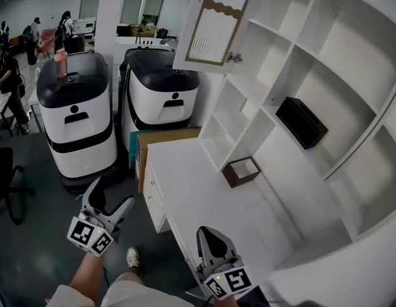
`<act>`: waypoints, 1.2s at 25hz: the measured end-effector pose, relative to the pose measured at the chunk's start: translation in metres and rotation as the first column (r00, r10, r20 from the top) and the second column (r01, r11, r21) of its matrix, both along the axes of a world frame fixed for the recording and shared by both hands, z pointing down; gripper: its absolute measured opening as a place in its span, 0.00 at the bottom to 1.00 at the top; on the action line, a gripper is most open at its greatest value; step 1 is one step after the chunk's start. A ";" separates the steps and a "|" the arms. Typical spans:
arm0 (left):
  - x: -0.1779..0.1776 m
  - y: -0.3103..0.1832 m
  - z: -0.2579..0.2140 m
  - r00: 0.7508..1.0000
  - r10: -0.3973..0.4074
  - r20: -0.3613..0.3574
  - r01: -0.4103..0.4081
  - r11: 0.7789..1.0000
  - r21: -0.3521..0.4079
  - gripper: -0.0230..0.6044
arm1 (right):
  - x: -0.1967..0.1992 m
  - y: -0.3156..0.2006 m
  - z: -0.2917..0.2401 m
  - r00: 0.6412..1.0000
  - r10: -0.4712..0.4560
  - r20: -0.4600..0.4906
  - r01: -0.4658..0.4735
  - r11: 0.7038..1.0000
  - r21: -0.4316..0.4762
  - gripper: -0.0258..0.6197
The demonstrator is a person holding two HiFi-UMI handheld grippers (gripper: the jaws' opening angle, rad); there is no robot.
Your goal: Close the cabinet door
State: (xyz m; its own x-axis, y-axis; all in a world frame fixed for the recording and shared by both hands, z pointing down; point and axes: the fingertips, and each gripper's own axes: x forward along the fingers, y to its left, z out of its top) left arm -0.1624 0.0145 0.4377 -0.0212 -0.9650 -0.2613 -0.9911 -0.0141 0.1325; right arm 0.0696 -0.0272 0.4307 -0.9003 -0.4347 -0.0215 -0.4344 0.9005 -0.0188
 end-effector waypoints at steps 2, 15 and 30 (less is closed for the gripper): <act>-0.031 -0.046 -0.006 0.999 0.041 0.001 -0.041 0.999 0.003 0.69 | -0.036 -0.039 -0.009 1.000 0.025 0.007 -0.025 1.000 -0.008 0.04; -0.137 -0.236 -0.041 0.982 0.191 -0.001 -0.191 0.980 0.060 0.69 | -0.134 -0.174 -0.044 0.986 0.163 0.019 -0.163 0.986 -0.020 0.04; -0.176 -0.435 -0.167 0.969 0.188 0.159 -0.212 0.965 0.156 0.69 | -0.095 -0.231 -0.059 0.968 0.239 0.075 -0.240 0.971 0.008 0.04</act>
